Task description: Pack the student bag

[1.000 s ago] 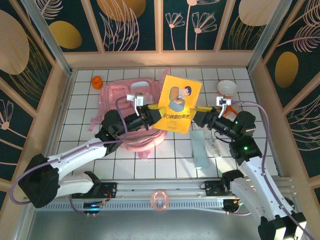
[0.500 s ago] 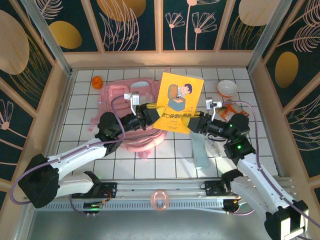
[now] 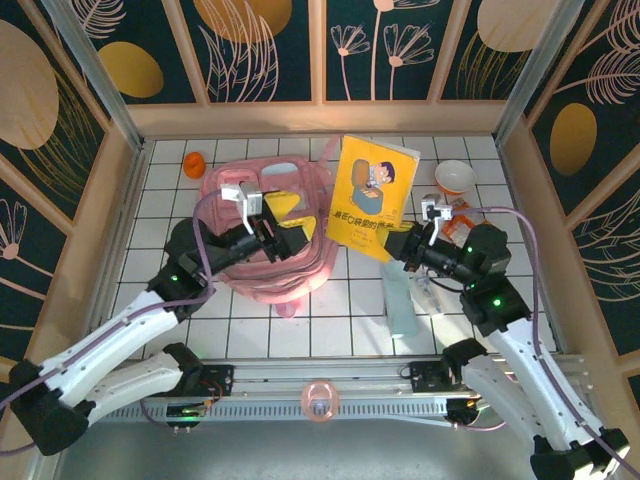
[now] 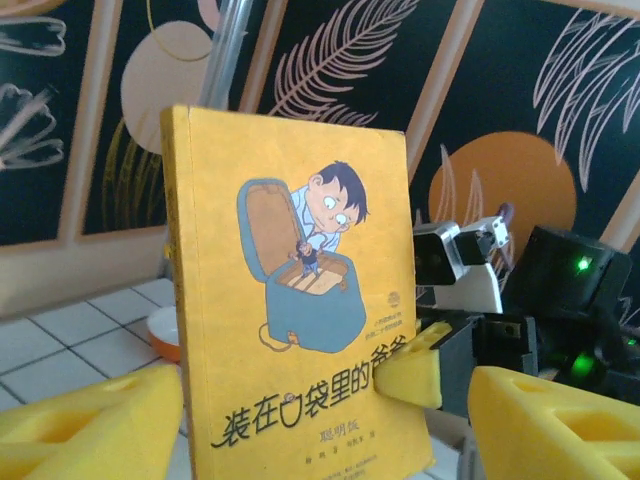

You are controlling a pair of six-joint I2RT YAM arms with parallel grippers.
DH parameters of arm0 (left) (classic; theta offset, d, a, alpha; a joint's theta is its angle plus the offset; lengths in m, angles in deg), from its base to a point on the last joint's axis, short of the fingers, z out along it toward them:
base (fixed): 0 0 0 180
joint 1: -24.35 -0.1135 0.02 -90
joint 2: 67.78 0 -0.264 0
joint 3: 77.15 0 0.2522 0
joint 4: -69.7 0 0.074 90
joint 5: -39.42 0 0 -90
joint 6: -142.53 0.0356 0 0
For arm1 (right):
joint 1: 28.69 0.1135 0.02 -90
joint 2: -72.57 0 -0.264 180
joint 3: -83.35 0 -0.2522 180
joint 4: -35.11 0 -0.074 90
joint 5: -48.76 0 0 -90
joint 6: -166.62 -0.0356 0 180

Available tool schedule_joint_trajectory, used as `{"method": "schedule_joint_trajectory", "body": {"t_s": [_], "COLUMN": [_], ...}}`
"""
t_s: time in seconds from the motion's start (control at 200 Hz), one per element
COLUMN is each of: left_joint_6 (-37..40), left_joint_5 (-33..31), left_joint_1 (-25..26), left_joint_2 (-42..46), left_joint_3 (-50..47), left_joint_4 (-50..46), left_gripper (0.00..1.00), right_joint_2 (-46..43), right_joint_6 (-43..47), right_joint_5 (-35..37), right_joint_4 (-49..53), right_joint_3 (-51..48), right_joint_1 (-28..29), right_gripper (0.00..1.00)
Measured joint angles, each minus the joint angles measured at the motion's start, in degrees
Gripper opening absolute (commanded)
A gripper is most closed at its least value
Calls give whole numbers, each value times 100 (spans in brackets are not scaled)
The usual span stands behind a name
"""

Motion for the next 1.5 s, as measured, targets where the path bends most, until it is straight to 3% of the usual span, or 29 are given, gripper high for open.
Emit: {"method": "schedule_joint_trajectory", "body": {"t_s": [0.15,0.39,0.59,0.751,0.811,0.891,0.971,1.021,1.076,1.231,1.376,1.501], "left_joint_6": [1681,3985,4778,5045,5106,5156,5149,5051,4972,4524,3834,2968], "left_joint_5": [-153,-310,-361,-227,-136,-44,114,205,179,455,1071,1620], "left_joint_1": [0,0,0,0,0,-2,-7,-7,-7,-157,-695,-927], "left_joint_2": [201,380,299,-181,-326,-407,-358,-264,-122,136,313,407], "left_joint_3": [691,645,485,376,319,229,129,4,-184,-621,-953,-1305], "left_joint_4": [-1711,-3486,-3886,-3926,-3960,-3952,-3810,-3606,-3373,-2903,-2326,-1279], "left_gripper": [77,80,81,77,68,48,15,0,0,0,0,0], "right_joint_2": [483,1547,2107,2540,2649,2743,2761,2752,2719,2026,916,264], "right_joint_6": [1650,3829,5337,6024,6175,6341,6505,6594,6612,6105,4666,3265], "right_joint_5": [144,671,1276,1449,1464,1464,1370,1263,1119,297,-365,-802], "right_joint_4": [901,2363,3178,3613,3670,3748,3781,3783,3779,2955,1419,118], "right_joint_3": [463,1086,1357,1635,1755,1908,1963,1967,1950,1434,483,-487], "right_joint_1": [13,509,1394,1545,1554,1554,1554,1547,1469,743,-306,-535], "right_gripper": [0,0,0,0,0,0,4,8,17,58,74,83]}}
